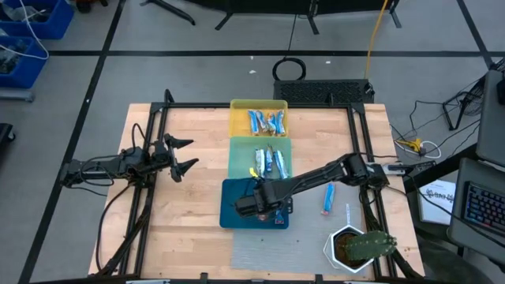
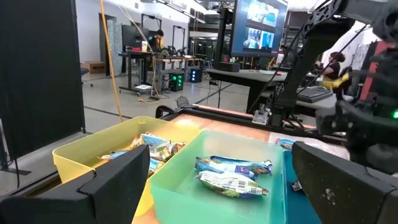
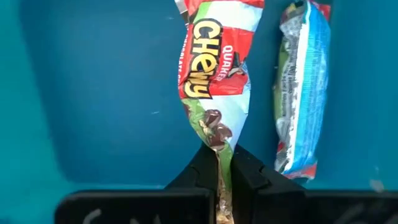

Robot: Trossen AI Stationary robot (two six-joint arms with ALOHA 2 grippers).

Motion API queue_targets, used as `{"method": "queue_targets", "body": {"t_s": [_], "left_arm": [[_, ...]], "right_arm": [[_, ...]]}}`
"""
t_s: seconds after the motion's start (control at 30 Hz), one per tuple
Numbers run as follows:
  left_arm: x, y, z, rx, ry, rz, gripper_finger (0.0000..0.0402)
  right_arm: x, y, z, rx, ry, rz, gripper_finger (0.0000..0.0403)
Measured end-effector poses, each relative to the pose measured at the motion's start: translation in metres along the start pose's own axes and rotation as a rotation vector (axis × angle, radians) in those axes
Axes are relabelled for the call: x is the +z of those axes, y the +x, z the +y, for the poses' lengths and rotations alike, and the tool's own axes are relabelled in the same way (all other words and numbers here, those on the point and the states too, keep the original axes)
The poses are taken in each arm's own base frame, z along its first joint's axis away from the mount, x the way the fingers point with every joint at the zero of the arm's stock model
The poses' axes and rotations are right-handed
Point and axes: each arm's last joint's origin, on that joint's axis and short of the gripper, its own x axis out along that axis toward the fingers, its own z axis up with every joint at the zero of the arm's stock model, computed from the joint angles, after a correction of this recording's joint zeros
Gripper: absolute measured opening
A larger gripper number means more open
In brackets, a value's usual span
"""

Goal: Pick and place Granola Bars by type
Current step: Put the red granola bar into the blue bin

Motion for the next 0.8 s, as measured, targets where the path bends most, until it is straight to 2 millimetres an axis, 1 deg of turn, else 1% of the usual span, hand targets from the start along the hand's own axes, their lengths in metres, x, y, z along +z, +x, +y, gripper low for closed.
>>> {"method": "queue_targets", "body": {"t_s": [0.2,0.37,0.47,0.63,0.7,0.8], "left_arm": [[0.0,0.0,0.0,0.0,0.0,0.0,0.0392],[0.0,0.0,0.0,0.0,0.0,0.0,0.0392],[0.0,0.0,0.0,0.0,0.0,0.0,0.0392],[0.0,0.0,0.0,0.0,0.0,0.0,0.0392],[0.0,0.0,0.0,0.0,0.0,0.0,0.0392],[0.0,0.0,0.0,0.0,0.0,0.0,0.0392]], "right_arm": [[-0.002,0.024,-0.006,-0.029,0.014,0.042,0.0005],[-0.003,0.041,-0.005,0.012,0.014,0.06,0.0005],[-0.003,0.047,-0.008,-0.002,0.008,0.058,0.0005],[-0.002,0.049,-0.011,-0.024,0.0,0.072,0.0005],[-0.002,0.049,-0.011,-0.024,-0.002,0.071,0.0015],[-0.002,0.049,-0.012,-0.028,-0.002,0.067,0.0042]]}}
